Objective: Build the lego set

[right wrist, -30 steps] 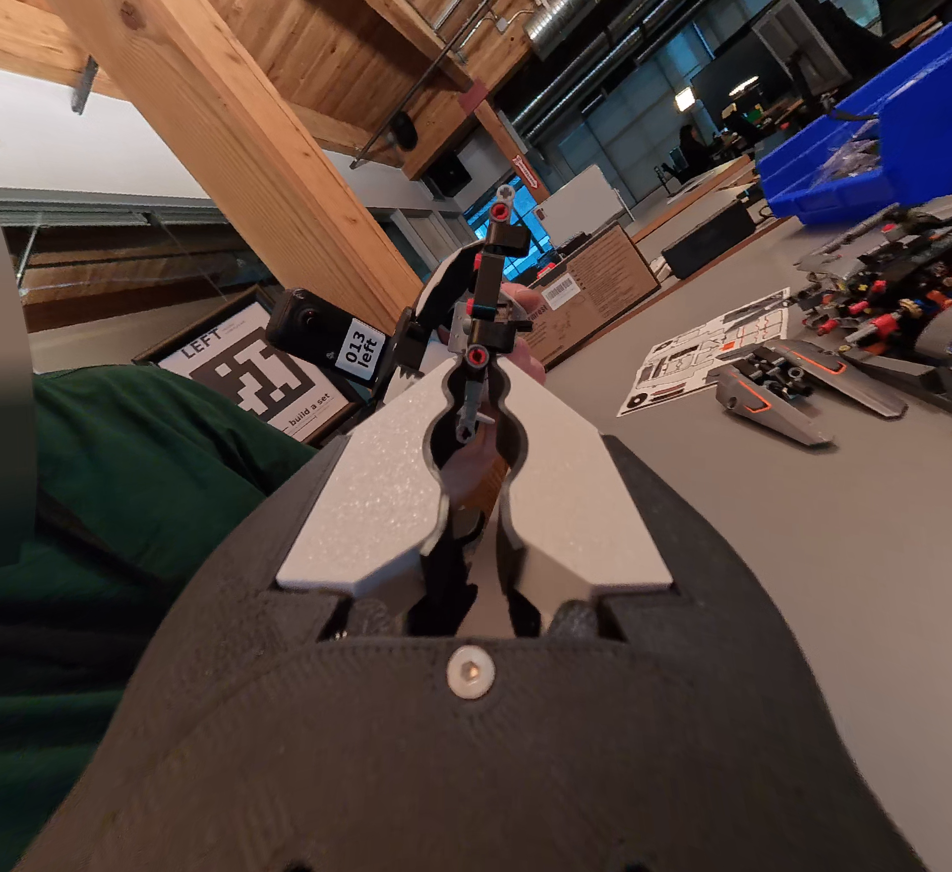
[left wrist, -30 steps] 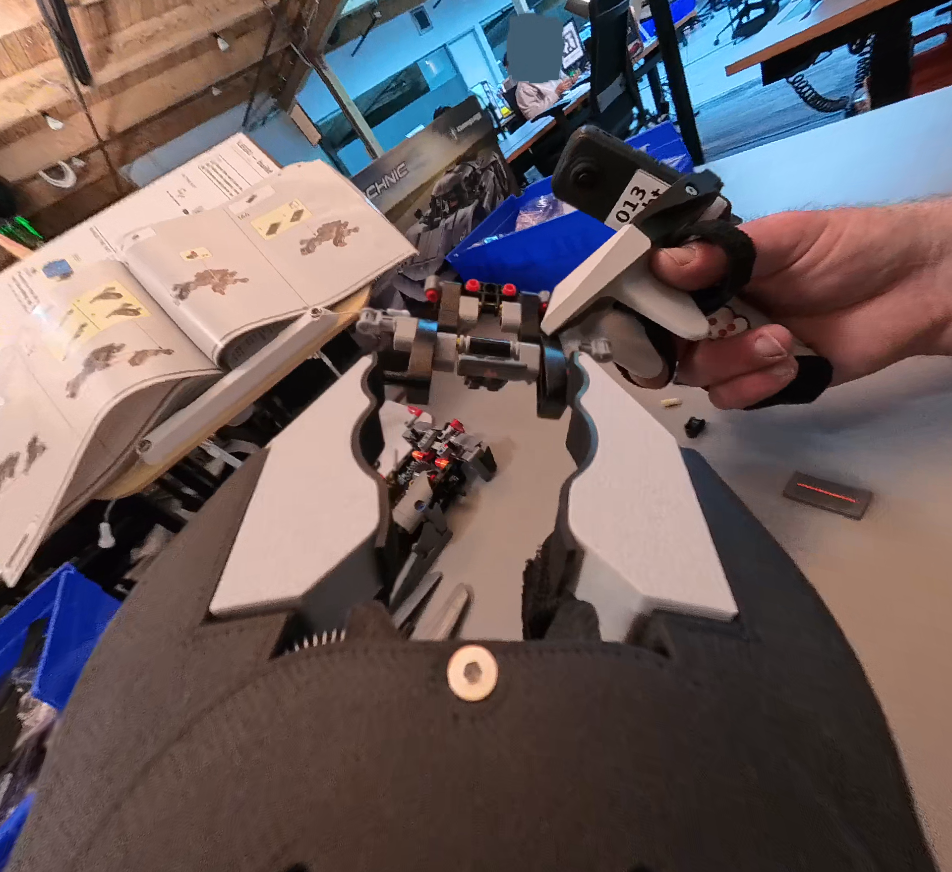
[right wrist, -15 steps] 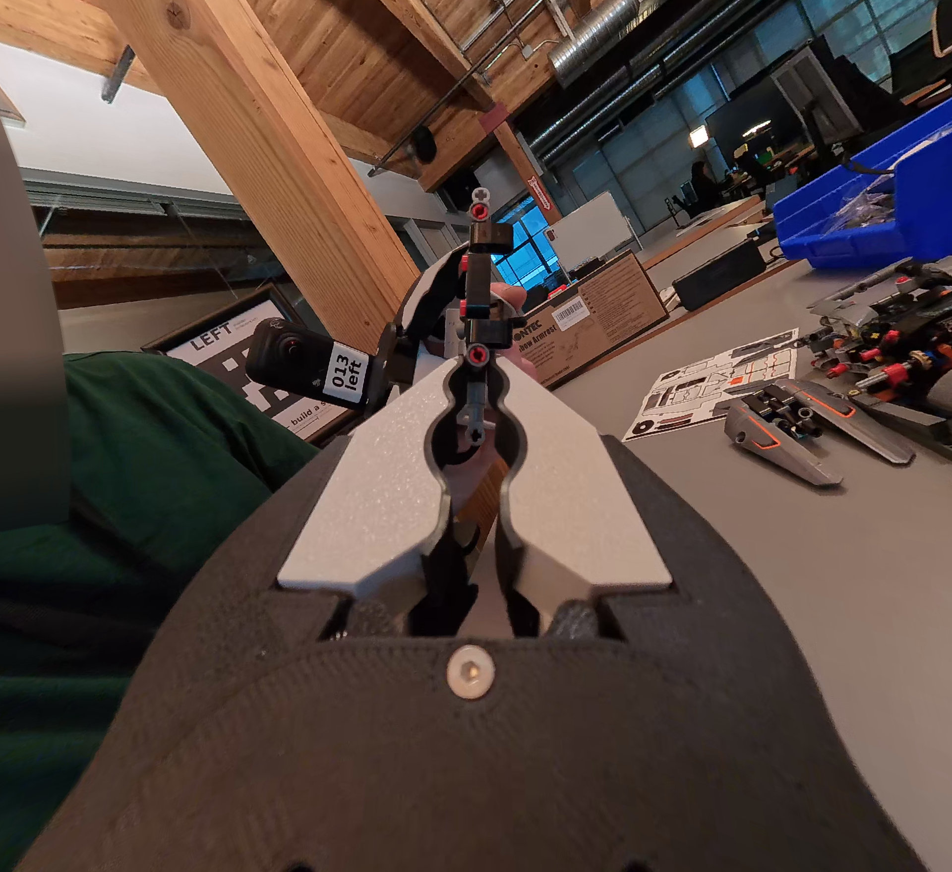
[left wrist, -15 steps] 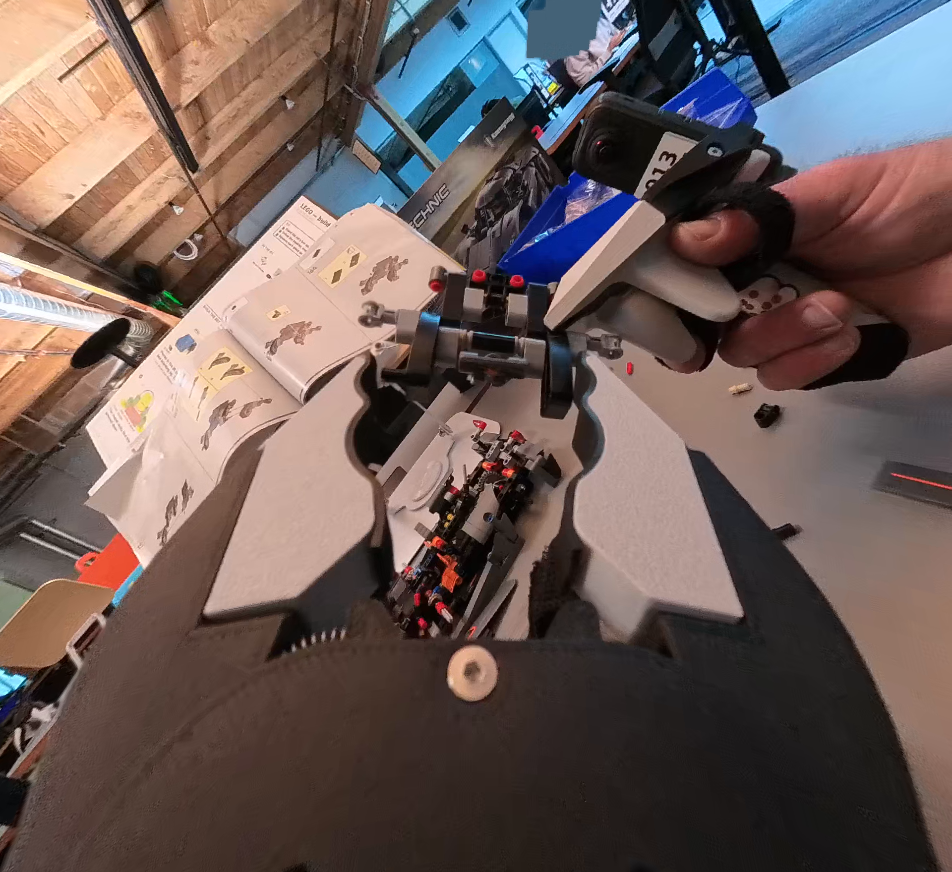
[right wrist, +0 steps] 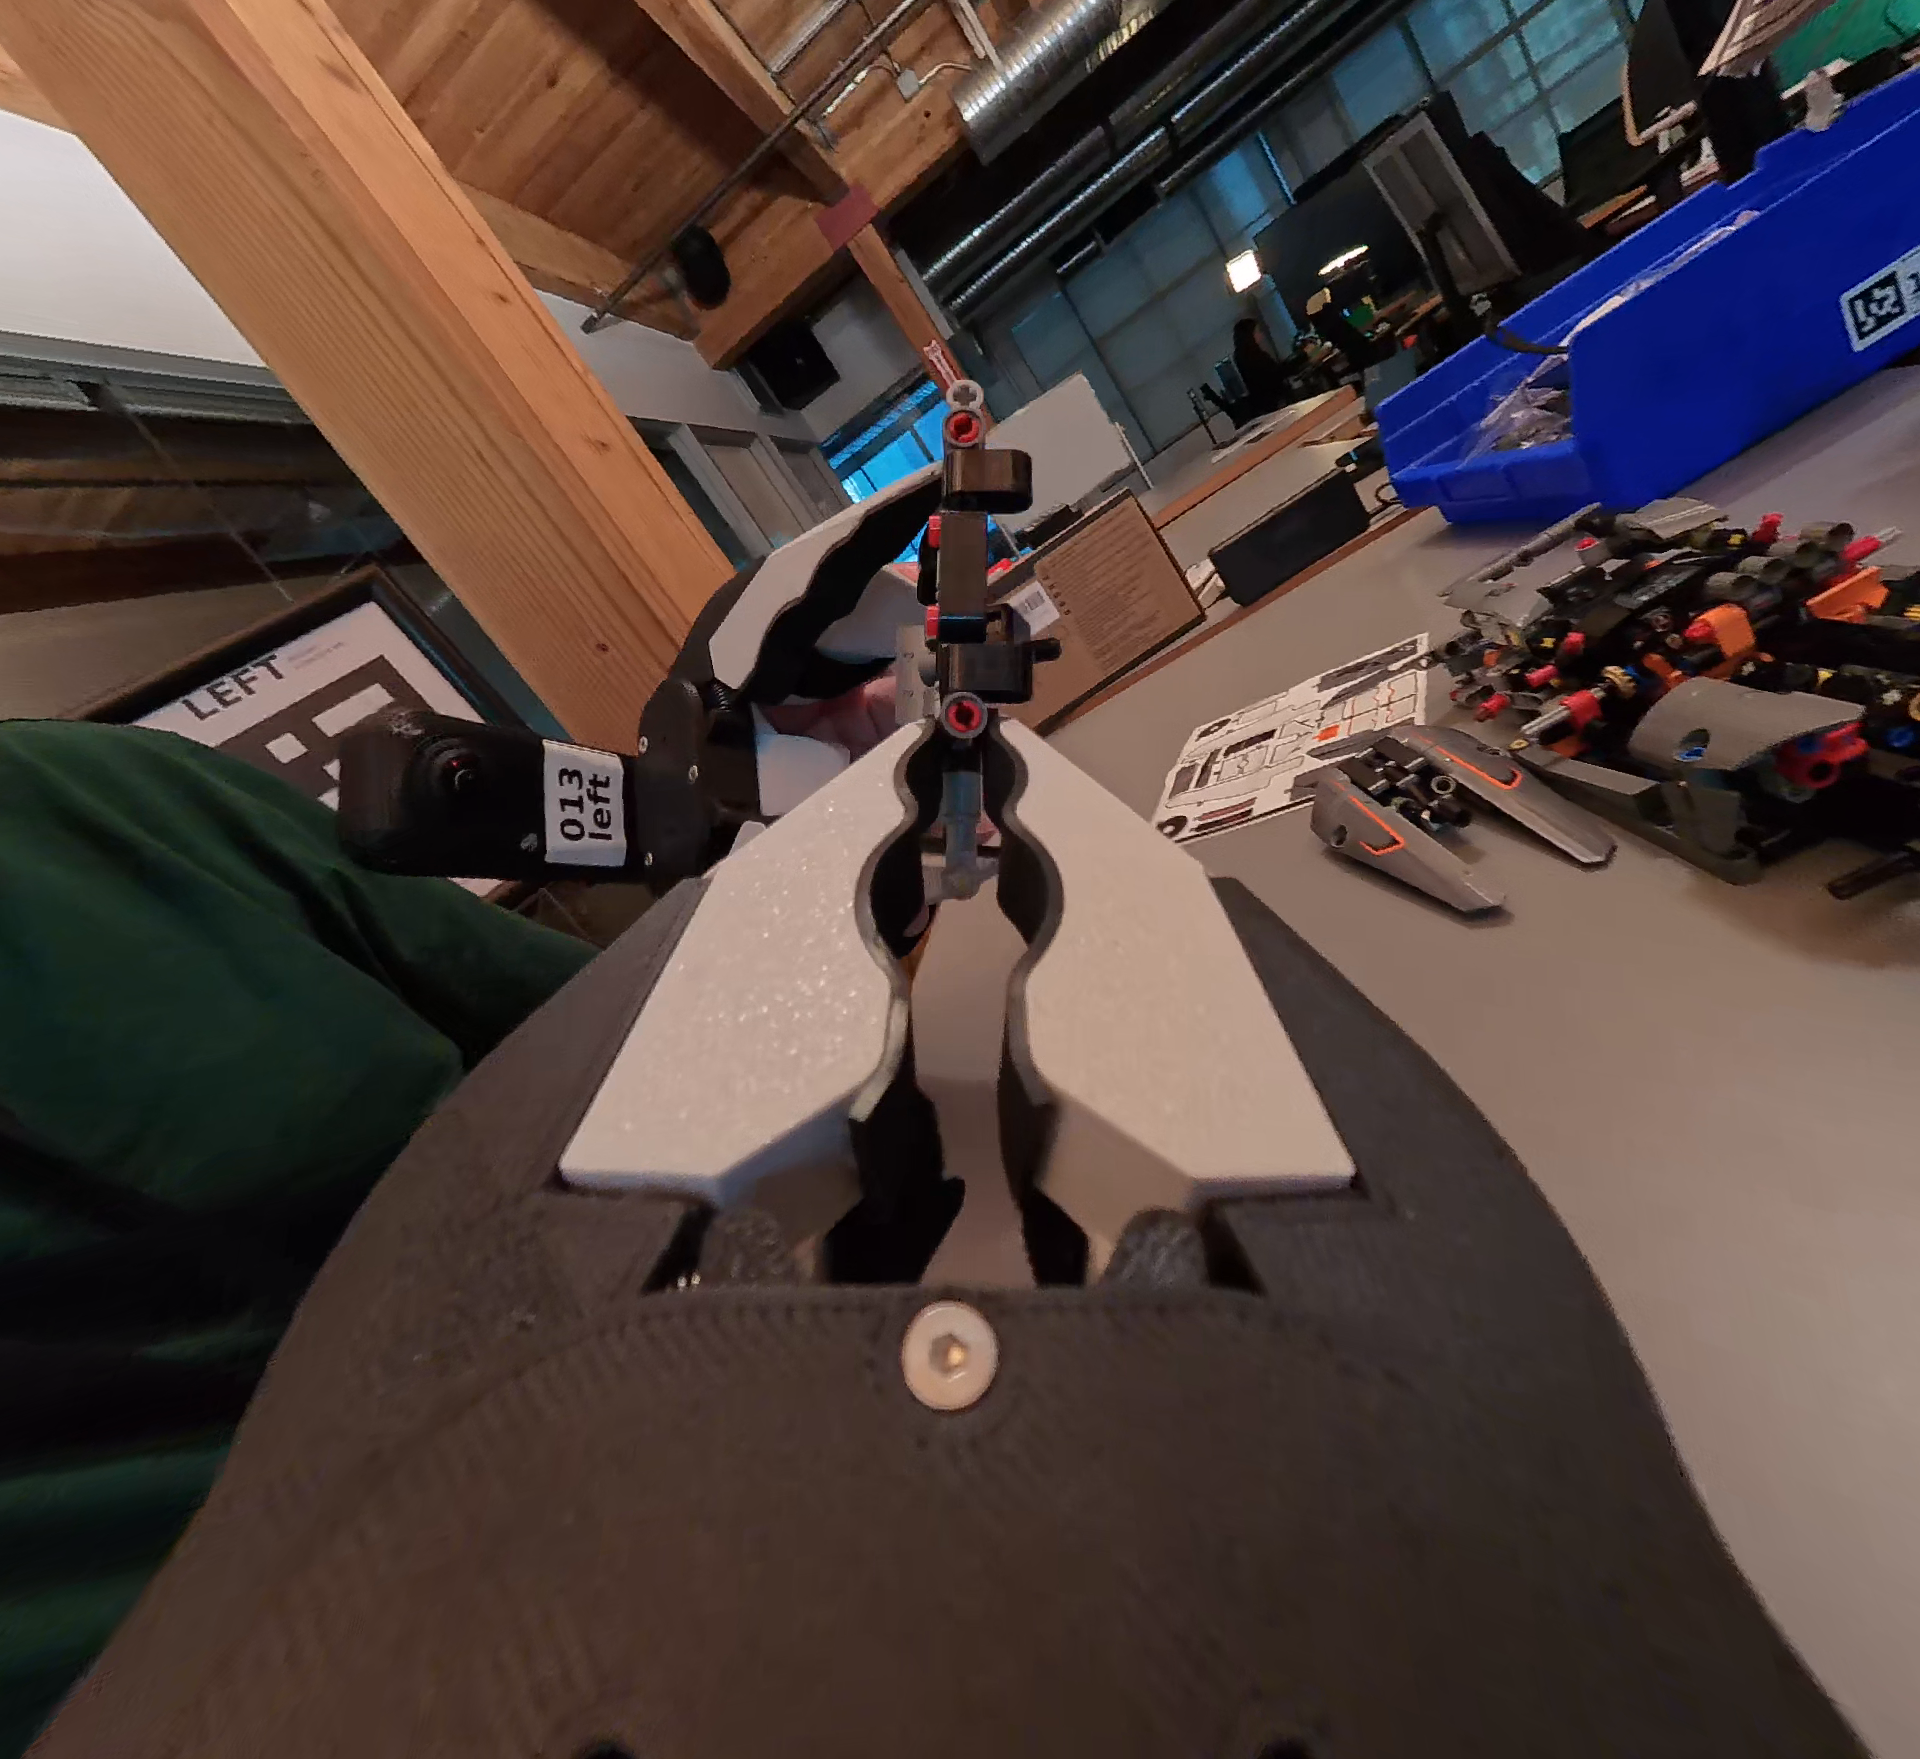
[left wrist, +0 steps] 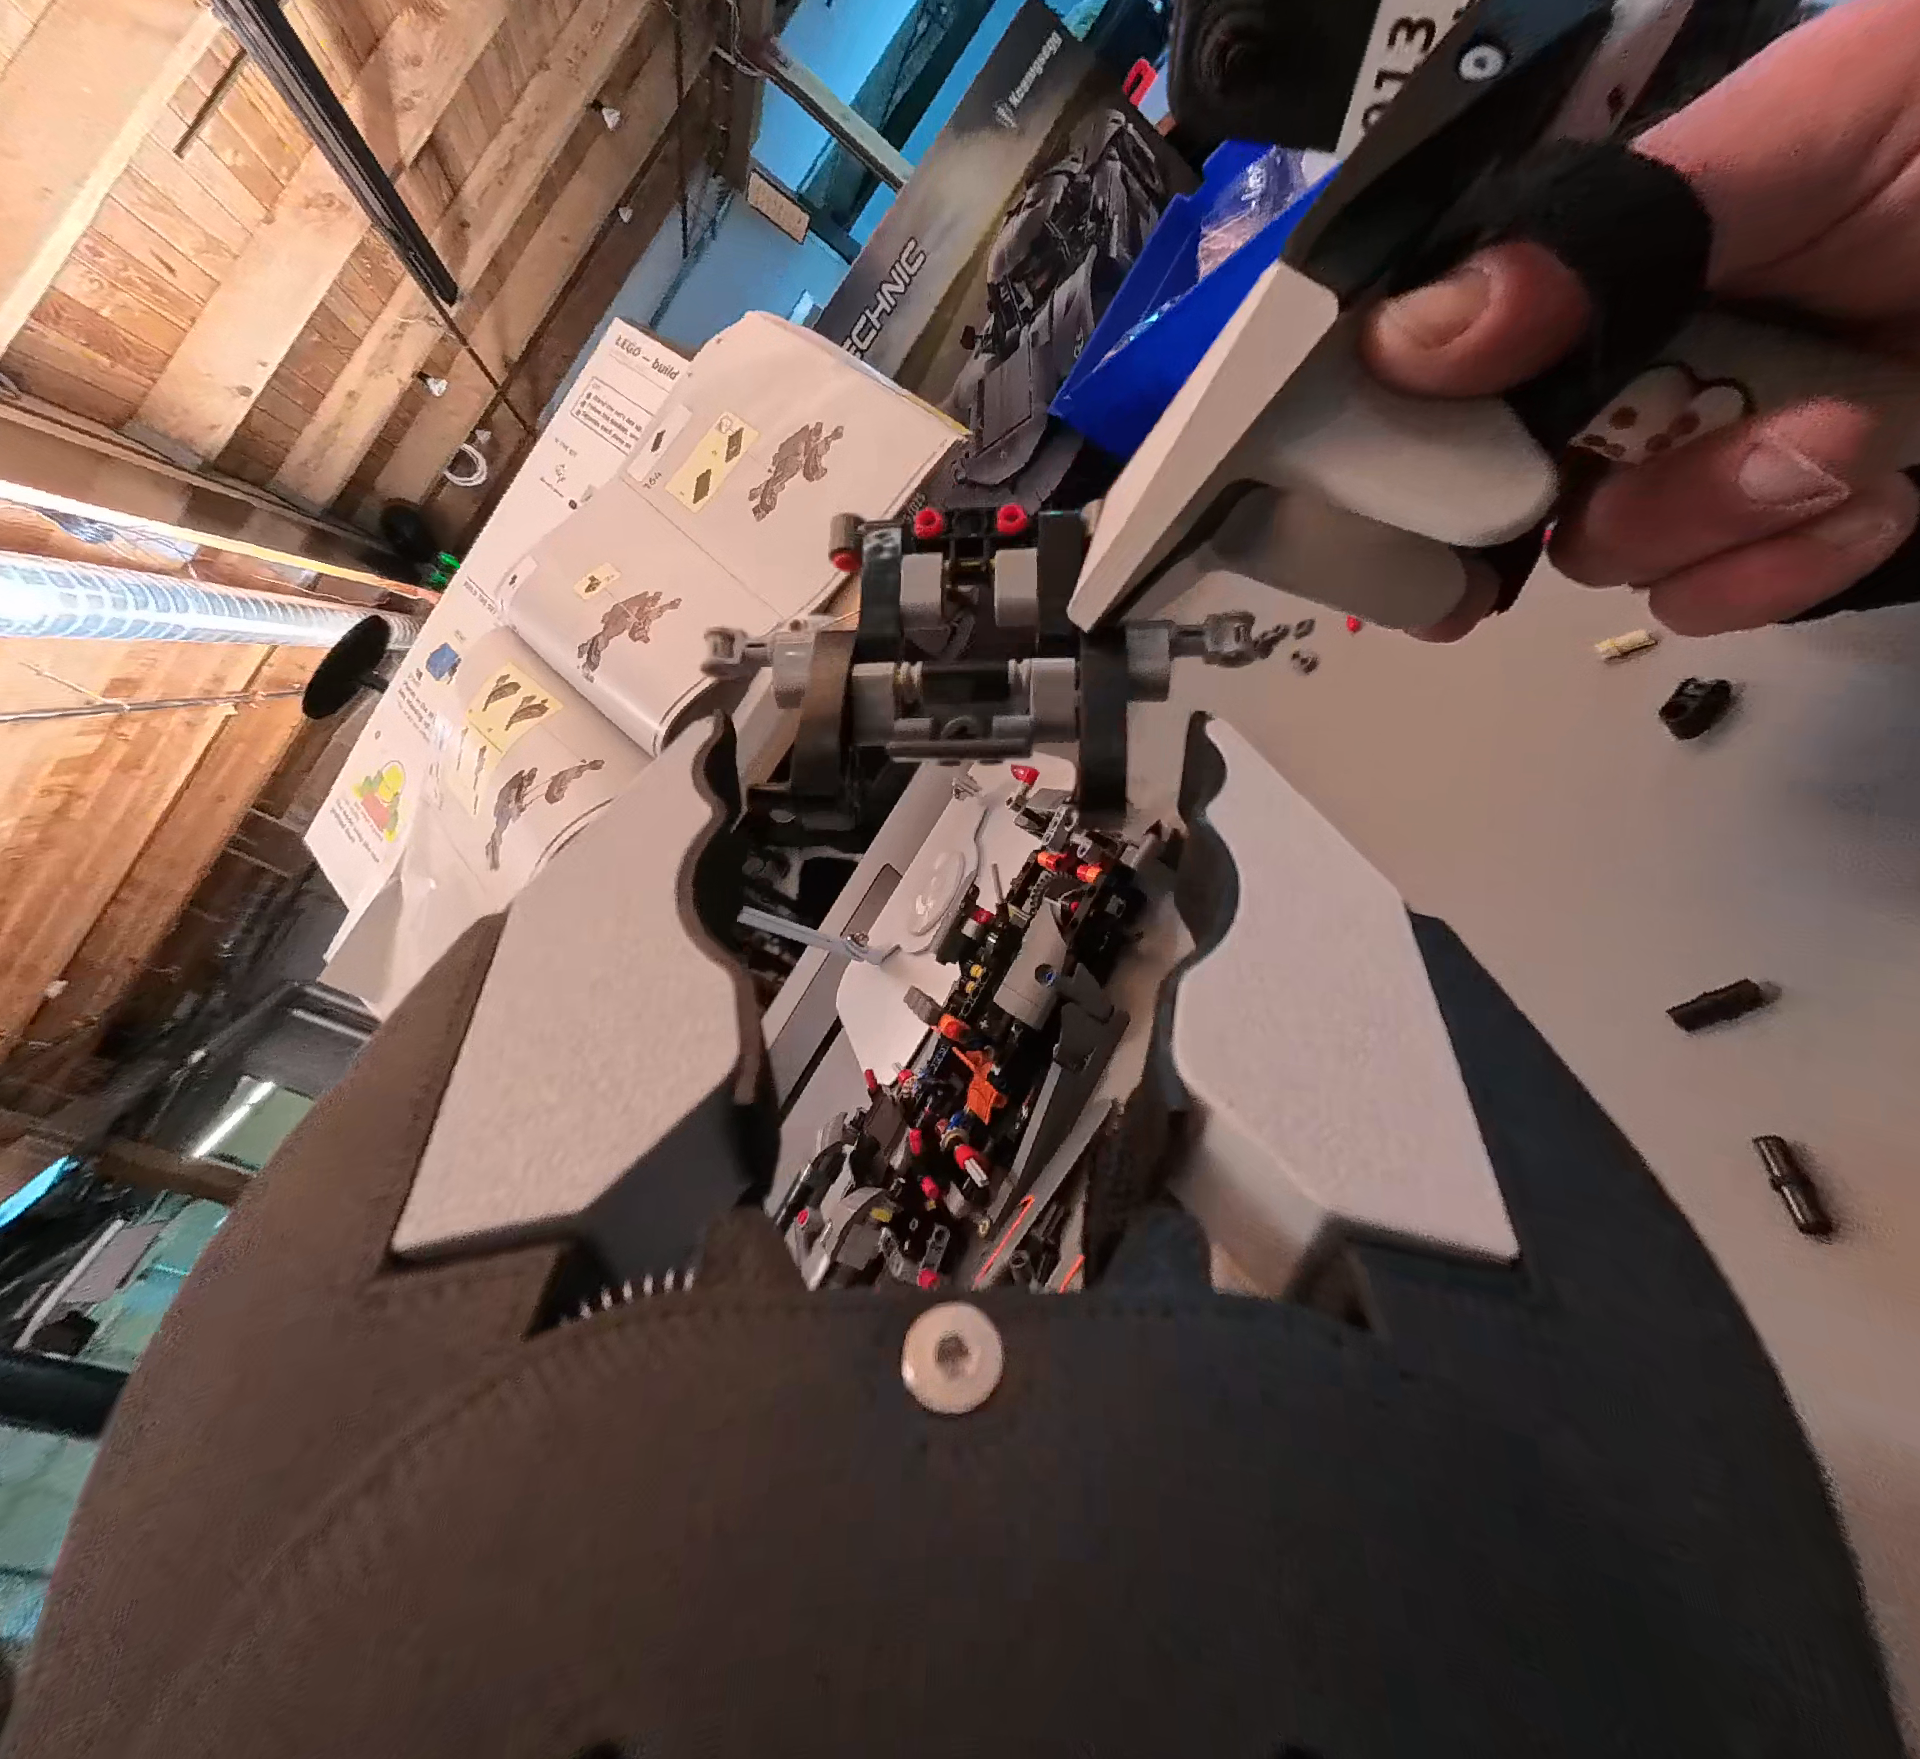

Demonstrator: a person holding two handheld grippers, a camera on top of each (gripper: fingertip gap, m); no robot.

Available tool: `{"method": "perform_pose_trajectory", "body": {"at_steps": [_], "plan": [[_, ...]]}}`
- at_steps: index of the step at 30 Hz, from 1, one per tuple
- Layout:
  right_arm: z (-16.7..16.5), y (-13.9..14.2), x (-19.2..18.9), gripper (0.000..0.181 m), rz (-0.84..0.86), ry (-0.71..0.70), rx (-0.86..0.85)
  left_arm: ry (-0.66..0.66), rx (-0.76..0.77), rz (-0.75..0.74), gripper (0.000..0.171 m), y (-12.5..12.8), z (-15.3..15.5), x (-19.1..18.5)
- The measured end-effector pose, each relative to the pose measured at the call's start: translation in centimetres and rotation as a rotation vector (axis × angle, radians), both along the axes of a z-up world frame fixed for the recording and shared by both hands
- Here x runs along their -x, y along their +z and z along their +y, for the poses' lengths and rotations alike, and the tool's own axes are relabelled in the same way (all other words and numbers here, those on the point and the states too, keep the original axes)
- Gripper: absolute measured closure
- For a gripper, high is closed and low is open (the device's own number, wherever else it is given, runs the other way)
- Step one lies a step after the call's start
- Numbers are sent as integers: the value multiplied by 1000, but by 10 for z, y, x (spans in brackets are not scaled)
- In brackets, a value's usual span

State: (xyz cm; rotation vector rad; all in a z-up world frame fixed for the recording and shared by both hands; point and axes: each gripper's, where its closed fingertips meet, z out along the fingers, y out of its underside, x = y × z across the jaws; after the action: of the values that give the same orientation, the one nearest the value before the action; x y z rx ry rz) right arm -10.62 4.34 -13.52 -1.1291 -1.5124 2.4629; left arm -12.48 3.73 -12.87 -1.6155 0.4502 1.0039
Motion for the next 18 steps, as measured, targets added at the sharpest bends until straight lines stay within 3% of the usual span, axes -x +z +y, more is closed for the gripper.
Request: {"method": "perform_pose_trajectory", "body": {"at_steps": [9,18], "plan": [[-4,-10,5,177,-13,-54,-128,64,99,31,101,-13,4,11],[-4,-13,7,176,-21,-74,-152,104,118,48,101,-16,5,15]]}}
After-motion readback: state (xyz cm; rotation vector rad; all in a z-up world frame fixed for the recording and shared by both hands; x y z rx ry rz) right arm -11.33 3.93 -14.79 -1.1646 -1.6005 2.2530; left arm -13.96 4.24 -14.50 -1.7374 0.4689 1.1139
